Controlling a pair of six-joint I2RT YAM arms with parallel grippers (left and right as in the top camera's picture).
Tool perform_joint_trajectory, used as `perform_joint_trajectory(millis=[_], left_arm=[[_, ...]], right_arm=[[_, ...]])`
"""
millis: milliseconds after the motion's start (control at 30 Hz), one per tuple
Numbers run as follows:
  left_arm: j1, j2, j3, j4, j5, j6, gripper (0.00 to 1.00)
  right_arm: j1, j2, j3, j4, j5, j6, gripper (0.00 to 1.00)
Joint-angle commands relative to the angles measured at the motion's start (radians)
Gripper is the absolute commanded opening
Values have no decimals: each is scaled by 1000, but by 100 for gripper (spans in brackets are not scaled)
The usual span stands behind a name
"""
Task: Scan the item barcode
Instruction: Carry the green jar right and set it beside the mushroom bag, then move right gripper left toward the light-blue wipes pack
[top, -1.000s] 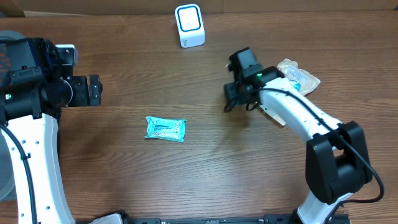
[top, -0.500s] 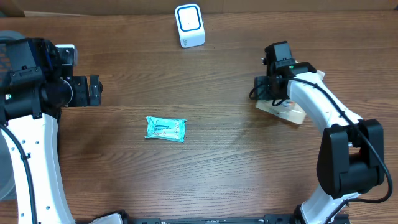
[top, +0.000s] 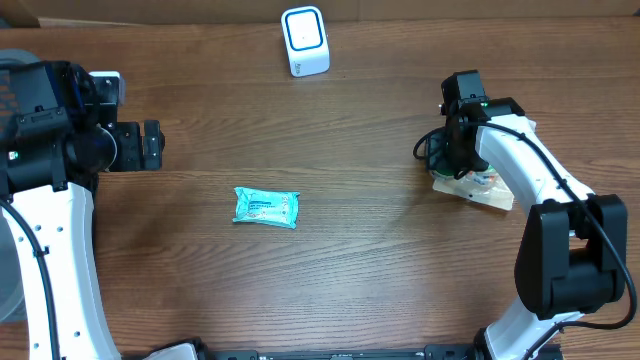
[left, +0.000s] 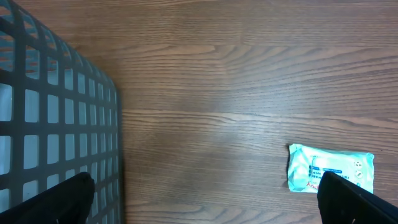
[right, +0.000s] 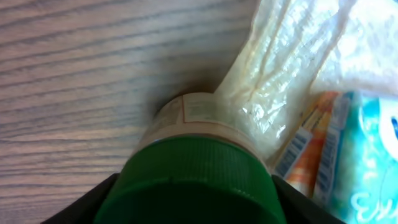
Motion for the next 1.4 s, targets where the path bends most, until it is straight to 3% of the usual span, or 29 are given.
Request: perform_joint_trajectory(millis=[0, 200, 300, 433, 600, 833, 900, 1200, 1367], left_arm=[[5, -11, 18, 3, -3, 15, 100], [5, -11, 18, 3, -3, 15, 100], [5, -11, 18, 3, -3, 15, 99], [5, -11, 18, 3, -3, 15, 100], [5, -11, 18, 3, -3, 15, 100], [5, -11, 18, 3, -3, 15, 100], [5, -11, 18, 3, -3, 15, 100], [5, -11, 18, 3, -3, 15, 99], [5, -11, 18, 3, -3, 15, 100]], right_arm=[[-4, -2, -2, -29, -19, 6, 100], [-3, -10, 127, -159, -33, 13, 100], [-2, -19, 267, -267, -132, 13, 100], [-2, -21, 397, -353, -359, 13, 100], [18, -19, 372, -292, -739, 7, 100], [169, -19, 193, -109, -745, 9, 100], [217, -19, 128, -43, -745, 18, 93], [368, -19, -68, 234, -634, 331, 79], [418, -19, -110, 290, -512, 462, 79]])
